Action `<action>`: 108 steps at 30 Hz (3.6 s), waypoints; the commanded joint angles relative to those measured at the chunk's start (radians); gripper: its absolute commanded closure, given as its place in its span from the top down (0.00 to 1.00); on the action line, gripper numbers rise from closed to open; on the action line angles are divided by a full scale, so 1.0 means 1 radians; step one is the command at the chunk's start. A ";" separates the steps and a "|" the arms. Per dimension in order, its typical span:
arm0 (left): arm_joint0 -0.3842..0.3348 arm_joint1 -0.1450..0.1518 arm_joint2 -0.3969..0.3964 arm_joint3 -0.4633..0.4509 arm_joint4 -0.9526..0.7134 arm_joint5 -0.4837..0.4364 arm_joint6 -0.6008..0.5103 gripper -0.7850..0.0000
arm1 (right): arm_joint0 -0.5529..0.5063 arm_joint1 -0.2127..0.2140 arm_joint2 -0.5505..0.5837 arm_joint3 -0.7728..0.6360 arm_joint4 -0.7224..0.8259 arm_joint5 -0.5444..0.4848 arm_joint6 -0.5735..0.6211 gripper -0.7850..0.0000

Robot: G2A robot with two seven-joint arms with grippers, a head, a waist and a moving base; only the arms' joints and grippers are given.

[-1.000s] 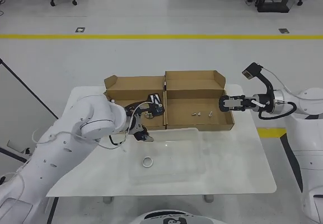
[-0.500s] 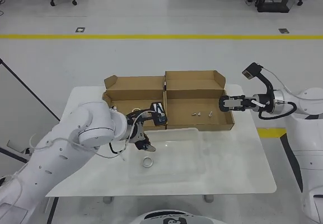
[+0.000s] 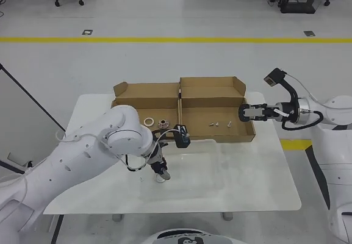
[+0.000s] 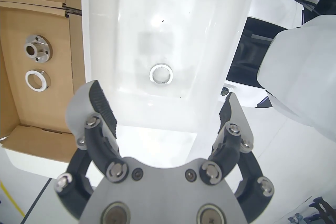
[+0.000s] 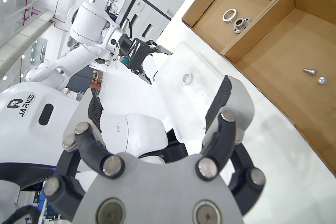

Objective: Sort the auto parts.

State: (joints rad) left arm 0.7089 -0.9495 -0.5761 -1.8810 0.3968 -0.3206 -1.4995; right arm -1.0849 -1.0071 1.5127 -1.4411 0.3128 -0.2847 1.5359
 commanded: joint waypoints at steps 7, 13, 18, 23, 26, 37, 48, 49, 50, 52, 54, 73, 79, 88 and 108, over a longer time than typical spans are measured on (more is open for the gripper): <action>0.034 0.000 0.091 0.025 0.090 -0.055 0.055 1.00 | 0.000 0.000 0.000 0.000 0.000 0.000 0.000 1.00; 0.002 -0.004 0.164 0.050 0.098 -0.089 0.089 1.00 | 0.000 0.000 0.000 0.000 0.000 0.000 0.000 1.00; -0.031 -0.013 0.214 0.082 0.112 -0.105 0.105 0.87 | 0.000 0.000 0.000 0.000 0.000 0.000 0.000 1.00; -0.059 -0.028 0.259 0.118 0.114 -0.114 0.114 0.53 | 0.000 0.000 0.000 0.000 0.000 0.000 0.000 1.00; -0.074 -0.039 0.290 0.140 0.135 -0.108 0.108 0.49 | 0.000 0.000 0.000 0.000 0.000 0.000 0.000 1.00; -0.095 -0.079 0.347 0.213 0.167 -0.091 0.091 0.39 | 0.000 0.000 0.000 0.000 0.000 0.000 0.000 1.00; -0.099 -0.109 0.365 0.275 0.170 -0.085 0.092 0.39 | 0.000 0.000 0.000 0.000 0.000 0.000 0.000 1.00; -0.098 -0.112 0.366 0.280 0.174 -0.081 0.091 0.38 | 0.000 0.000 0.000 0.000 0.000 0.000 0.000 1.00; -0.098 -0.115 0.366 0.284 0.177 -0.080 0.093 0.38 | 0.000 0.000 0.000 0.000 0.000 0.000 0.000 1.00; -0.097 -0.120 0.367 0.294 0.182 -0.078 0.093 0.38 | 0.000 0.000 0.000 0.000 0.000 0.000 0.000 1.00; -0.094 -0.126 0.370 0.302 0.186 -0.079 0.089 0.40 | 0.000 0.000 0.000 0.000 0.000 0.000 0.000 1.00; -0.087 -0.168 0.364 0.365 0.146 -0.107 0.107 0.41 | 0.000 0.000 0.000 0.000 0.000 0.000 0.000 1.00; -0.096 -0.169 0.369 0.382 0.153 -0.101 0.102 0.40 | 0.000 0.000 0.000 0.000 0.000 0.000 0.000 1.00; -0.092 -0.171 0.375 0.396 0.157 -0.102 0.102 0.38 | 0.000 0.000 0.000 0.000 0.000 0.000 0.000 1.00; -0.080 -0.176 0.380 0.412 0.167 -0.114 0.114 0.35 | 0.000 0.000 0.000 0.000 0.000 0.000 0.000 1.00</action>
State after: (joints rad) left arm 0.6279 -1.1250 -0.1973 -1.4709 0.5634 -0.4328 -1.3874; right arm -1.0849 -1.0071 1.5127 -1.4411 0.3128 -0.2847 1.5359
